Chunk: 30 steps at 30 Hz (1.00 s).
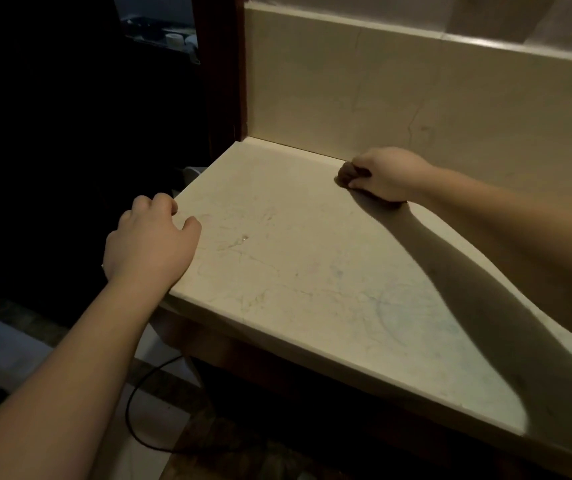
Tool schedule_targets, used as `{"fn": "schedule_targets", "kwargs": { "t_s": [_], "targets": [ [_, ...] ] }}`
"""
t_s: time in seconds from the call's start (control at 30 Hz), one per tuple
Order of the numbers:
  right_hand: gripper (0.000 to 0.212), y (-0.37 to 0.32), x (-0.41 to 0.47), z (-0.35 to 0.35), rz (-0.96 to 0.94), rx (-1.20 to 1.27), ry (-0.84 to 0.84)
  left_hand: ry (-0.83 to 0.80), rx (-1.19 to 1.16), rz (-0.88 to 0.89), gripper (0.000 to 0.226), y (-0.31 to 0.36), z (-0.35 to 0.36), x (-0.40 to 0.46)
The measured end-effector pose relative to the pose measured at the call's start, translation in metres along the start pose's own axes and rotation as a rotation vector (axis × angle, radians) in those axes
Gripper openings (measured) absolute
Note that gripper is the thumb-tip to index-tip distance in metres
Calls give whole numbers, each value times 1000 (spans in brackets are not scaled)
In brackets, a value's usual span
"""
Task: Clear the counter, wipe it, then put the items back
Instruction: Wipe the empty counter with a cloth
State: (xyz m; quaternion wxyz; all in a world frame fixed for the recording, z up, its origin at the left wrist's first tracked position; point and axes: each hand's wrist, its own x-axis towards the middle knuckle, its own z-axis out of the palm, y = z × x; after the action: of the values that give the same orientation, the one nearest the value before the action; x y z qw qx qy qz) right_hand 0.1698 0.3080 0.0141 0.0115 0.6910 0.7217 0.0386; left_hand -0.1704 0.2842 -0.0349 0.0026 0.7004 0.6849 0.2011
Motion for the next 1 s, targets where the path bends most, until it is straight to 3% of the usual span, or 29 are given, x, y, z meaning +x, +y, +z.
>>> {"fn": "schedule_targets", "kwargs": {
  "t_s": [0.2,0.43,0.67,0.87,1.0],
  "targets": [
    [27,-33,-91,-2,-258,92,-45,-3,4,-4,47,0,0,1],
    [31,-21,-38,-7,25,35,-10,-11,-8,5,47,1,-2,0],
    [21,-76,-147,-13,-396,202,-139,-26,1,10,47,0,-1,-1],
    [26,-51,-83,-14,-71,104,-48,-28,6,29,46,0,-3,-6],
    [24,-67,-98,-9,-119,126,-24,-41,5,21,46,2,-6,-6]
  ]
}}
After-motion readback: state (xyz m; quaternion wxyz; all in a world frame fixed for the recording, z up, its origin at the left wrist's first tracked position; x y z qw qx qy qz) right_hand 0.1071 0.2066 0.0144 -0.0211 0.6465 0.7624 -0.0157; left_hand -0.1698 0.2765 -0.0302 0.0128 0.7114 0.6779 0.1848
